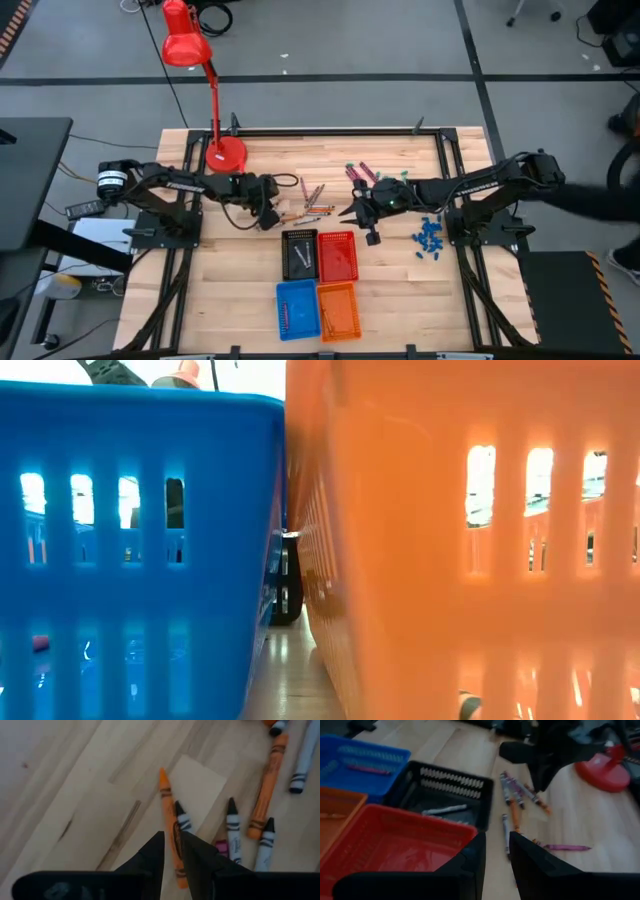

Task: Sort crayons
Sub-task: Put the orange crayon into the orange basket

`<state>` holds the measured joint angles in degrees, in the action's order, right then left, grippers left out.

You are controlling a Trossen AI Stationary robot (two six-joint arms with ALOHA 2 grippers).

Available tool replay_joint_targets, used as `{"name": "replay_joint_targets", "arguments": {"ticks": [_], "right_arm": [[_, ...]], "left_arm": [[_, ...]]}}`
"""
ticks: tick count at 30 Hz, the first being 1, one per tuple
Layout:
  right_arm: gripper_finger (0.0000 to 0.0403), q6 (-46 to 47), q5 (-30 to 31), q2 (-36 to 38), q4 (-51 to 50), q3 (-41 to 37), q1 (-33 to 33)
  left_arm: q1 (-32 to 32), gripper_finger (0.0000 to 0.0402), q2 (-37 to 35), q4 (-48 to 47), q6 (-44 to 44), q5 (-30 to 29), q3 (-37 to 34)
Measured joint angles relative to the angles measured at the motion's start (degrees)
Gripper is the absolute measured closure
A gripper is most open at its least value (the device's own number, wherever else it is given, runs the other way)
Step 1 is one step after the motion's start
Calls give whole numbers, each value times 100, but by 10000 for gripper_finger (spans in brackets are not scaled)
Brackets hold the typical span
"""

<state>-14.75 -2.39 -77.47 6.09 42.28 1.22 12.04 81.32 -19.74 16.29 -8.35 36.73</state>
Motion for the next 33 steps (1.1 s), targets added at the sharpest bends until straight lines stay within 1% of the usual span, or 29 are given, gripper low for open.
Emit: {"name": "replay_joint_targets", "arguments": {"ticks": [4, 8, 11, 15, 20, 25, 27, 33], "right_arm": [[312, 1, 91, 0, 279, 0, -120], [312, 7, 89, 0, 478, 0, -184], [312, 18, 89, 0, 602, 0, -214], [312, 69, 87, 0, 750, 0, -219], [312, 108, 87, 0, 841, 0, -219], [312, 169, 87, 0, 839, 0, -217], [312, 172, 86, 0, 833, 0, -217], [312, 174, 85, 0, 754, 0, -210]], "left_arm": [[99, 328, 27, 49, -161, 52, -23], [177, 328, 33, 209, -289, 72, -220], [241, 328, 33, 372, -395, 227, -393], [306, 329, 20, 439, -408, 277, -479], [315, 329, -5, 399, -520, 297, -478], [320, 329, -140, 102, -638, 348, -369], [319, 329, -184, 159, -661, 360, -324], [319, 329, -260, 179, -585, 652, -326]]}}
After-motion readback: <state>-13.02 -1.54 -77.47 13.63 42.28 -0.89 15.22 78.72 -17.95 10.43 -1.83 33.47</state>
